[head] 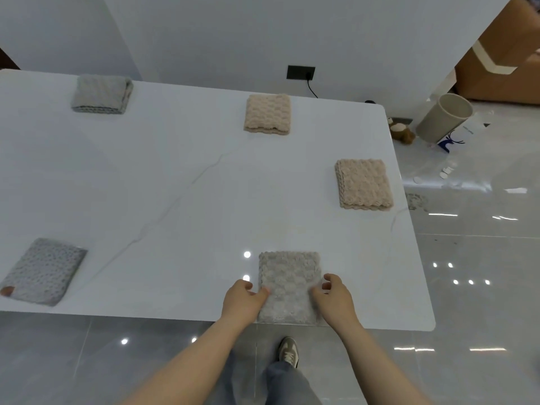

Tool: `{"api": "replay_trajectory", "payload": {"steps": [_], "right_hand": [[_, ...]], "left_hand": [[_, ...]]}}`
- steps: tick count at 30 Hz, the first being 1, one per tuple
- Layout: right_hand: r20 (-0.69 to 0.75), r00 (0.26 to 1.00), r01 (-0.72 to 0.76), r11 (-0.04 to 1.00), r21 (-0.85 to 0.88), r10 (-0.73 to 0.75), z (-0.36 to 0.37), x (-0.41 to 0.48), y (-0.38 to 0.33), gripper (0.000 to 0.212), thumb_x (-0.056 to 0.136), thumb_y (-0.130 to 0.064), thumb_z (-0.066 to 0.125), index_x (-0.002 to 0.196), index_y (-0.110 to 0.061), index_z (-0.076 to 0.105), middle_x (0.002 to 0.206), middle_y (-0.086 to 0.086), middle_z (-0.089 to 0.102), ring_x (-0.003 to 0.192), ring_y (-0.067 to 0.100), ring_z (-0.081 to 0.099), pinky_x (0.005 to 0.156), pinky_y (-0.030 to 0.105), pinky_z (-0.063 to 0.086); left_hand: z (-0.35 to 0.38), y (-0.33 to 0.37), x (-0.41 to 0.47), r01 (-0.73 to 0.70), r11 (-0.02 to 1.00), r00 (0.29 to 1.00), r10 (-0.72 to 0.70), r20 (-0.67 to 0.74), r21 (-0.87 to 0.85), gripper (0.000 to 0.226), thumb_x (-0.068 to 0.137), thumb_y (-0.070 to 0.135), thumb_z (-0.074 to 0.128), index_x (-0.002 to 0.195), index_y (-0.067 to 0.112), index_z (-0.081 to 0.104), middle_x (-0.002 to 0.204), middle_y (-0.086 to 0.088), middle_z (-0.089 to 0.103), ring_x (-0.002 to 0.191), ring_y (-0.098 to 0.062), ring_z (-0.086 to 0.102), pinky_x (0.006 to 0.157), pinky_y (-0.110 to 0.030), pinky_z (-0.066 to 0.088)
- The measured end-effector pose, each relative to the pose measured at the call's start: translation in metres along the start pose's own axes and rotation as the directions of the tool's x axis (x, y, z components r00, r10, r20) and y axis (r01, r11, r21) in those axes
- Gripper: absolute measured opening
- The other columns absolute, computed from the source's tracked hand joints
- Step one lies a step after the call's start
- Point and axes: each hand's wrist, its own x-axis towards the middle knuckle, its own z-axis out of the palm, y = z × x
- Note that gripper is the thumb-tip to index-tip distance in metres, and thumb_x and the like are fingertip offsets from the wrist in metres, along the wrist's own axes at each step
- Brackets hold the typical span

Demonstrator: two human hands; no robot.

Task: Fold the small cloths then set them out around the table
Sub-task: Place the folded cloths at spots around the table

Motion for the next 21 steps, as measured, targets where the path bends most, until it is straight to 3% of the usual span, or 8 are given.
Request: {"api": "replay_trajectory", "payload": {"steps": [2,3,5,8,11,21], "right_hand": [[-0.001,1.0,0.009,1.0,0.013,-0.009,0.002,-0.002,-0.001,0.043,0.094,-0.014,0.054,0.134,-0.003,0.043,0.091,-0.006,0.049,0.084,0.014,0.048,0.075,0.028,0.041],[-0.003,1.0,0.011,1.0,0.013,-0.011,0.003,-0.002,-0.001,0.044,0.093,-0.014,0.054,0.135,-0.004,0.042,0.091,-0.007,0.047,0.085,0.014,0.048,0.075,0.026,0.039],[0.005,1.0,0.012,1.0,0.016,-0.012,0.007,-0.005,-0.002,0.049,0.093,-0.015,0.054,0.139,-0.005,0.039,0.104,-0.001,0.05,0.092,0.015,0.049,0.077,0.024,0.036],[0.024,1.0,0.012,1.0,0.028,-0.013,0.013,-0.007,-0.002,0.052,0.093,-0.017,0.055,0.141,-0.008,0.038,0.13,0.01,0.052,0.107,0.02,0.053,0.082,0.024,0.038],[0.047,0.998,0.029,0.999,0.033,-0.03,0.022,-0.01,-0.005,0.051,0.093,-0.017,0.056,0.14,-0.009,0.039,0.123,0.006,0.051,0.101,0.017,0.051,0.08,0.023,0.039],[0.082,0.993,0.079,0.996,0.03,-0.081,0.041,-0.01,-0.02,0.051,0.09,-0.015,0.059,0.137,-0.011,0.04,0.108,0.0,0.049,0.092,0.016,0.053,0.072,0.022,0.043]], "left_hand": [[0.005,-0.001,-0.001,0.019,1.0,0.999,-0.019,0.036,-0.006,0.057,0.088,0.041,0.061,0.129,0.003,0.047,0.111,-0.005,0.056,0.097,-0.015,0.051,0.082,-0.02,0.036],[0.006,-0.001,-0.001,0.022,1.0,0.998,-0.022,0.052,-0.006,0.051,0.088,0.041,0.061,0.124,0.006,0.051,0.112,-0.006,0.057,0.097,-0.016,0.053,0.08,-0.02,0.037],[0.007,-0.005,0.002,0.013,1.0,0.997,-0.013,0.072,-0.005,0.03,0.087,0.039,0.062,0.094,0.011,0.057,0.093,-0.005,0.057,0.082,-0.015,0.053,0.072,-0.022,0.038],[0.003,-0.01,0.005,-0.001,1.0,0.998,0.002,0.068,-0.011,0.042,0.085,0.034,0.065,0.06,0.015,0.038,0.063,0.0,0.041,0.058,-0.012,0.039,0.054,-0.022,0.03],[-0.006,-0.017,0.006,-0.001,0.999,1.0,0.002,0.019,-0.04,0.046,0.085,0.03,0.066,0.057,0.016,0.032,0.059,0.001,0.035,0.055,-0.013,0.035,0.052,-0.024,0.026],[-0.024,-0.031,0.015,-0.016,0.998,0.996,0.011,-0.092,-0.061,0.032,0.086,0.032,0.065,0.069,0.012,0.048,0.068,0.0,0.046,0.061,-0.013,0.043,0.052,-0.024,0.032]]}}
